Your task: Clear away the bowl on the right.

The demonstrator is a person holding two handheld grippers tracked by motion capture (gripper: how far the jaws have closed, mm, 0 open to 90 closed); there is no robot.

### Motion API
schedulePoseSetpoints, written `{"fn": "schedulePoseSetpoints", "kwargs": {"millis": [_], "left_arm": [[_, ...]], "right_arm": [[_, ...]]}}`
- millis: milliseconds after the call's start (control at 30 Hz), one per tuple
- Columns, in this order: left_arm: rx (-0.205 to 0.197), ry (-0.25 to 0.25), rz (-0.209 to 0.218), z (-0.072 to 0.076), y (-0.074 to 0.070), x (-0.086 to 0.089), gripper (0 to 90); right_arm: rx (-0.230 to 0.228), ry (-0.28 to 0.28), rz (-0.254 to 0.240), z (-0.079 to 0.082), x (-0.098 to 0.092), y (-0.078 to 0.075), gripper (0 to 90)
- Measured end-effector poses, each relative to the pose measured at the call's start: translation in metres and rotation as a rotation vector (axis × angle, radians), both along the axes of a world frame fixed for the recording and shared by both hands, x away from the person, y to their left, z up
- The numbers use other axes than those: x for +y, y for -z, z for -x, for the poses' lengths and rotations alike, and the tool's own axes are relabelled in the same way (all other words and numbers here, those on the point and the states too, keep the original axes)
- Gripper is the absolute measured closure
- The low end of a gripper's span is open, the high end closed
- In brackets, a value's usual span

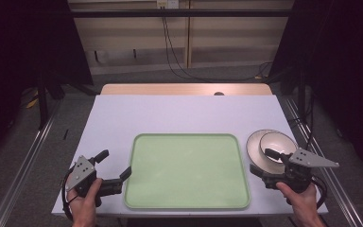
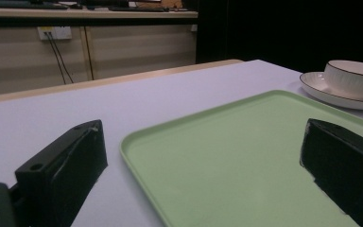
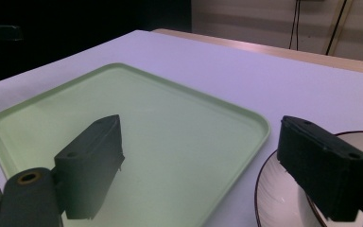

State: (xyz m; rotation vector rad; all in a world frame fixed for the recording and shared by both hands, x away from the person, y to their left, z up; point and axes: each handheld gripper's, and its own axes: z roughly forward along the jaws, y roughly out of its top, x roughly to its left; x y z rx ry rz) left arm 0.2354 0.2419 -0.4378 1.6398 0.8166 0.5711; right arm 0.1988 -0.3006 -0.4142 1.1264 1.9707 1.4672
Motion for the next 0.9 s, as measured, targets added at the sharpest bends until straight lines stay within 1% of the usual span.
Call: {"fn": "schedulePoseSetpoints", "kwargs": {"millis": [167, 267, 300, 333, 600, 667, 700, 767, 800, 833, 867, 900], "left_arm": [[0.000, -0.007, 0.001, -0.001, 0.000, 0.001, 1.1], [0.000, -0.001, 0.003, 0.000, 0.000, -0.001, 1.0], [-0.001, -0.005, -0.004, 0.001, 0.000, -0.001, 1.0], [-0.002, -0.007, 0.001, 0.001, 0.000, -0.002, 1.0], [-0.002, -0.002, 0.004, 0.001, -0.001, -0.001, 1.1], [-0.003, -0.001, 0.001, 0.001, -0.001, -0.001, 1.1], [-0.002, -0.005, -0.001, 0.001, -0.001, -0.001, 1.1], [-0.002, 0.002, -0.006, 0.002, -0.001, -0.001, 1.1], [-0.003, -0.002, -0.009, 0.002, -0.001, -0.001, 1.1], [-0.003, -0.002, -0.009, 0.001, -0.001, -0.001, 1.1], [-0.002, -0.002, -0.009, 0.001, 0.000, -0.001, 1.1], [-0.001, -0.001, -0.010, 0.001, 0.000, -0.001, 1.1]], "right_arm": [[0.001, 0.004, 0.000, 0.000, -0.003, -0.001, 14.6], [0.003, 0.005, 0.008, 0.000, -0.003, 0.000, 13.8], [0.002, 0.005, 0.005, 0.000, -0.002, 0.000, 13.6], [0.001, 0.009, 0.012, 0.000, -0.003, 0.000, 13.6], [0.001, 0.025, 0.003, -0.003, -0.010, -0.002, 14.9], [0.000, 0.027, 0.001, -0.003, -0.014, -0.003, 18.0], [0.003, 0.027, -0.001, -0.004, -0.019, -0.005, 23.0], [0.002, 0.033, -0.005, -0.004, -0.022, -0.006, 23.1], [0.007, 0.054, 0.007, -0.006, -0.027, -0.007, 24.2], [0.007, 0.054, 0.007, -0.006, -0.027, -0.007, 24.2], [0.003, 0.073, 0.014, -0.007, -0.030, -0.006, 24.8], [0.016, 0.085, 0.009, -0.009, -0.036, -0.006, 26.5]]}}
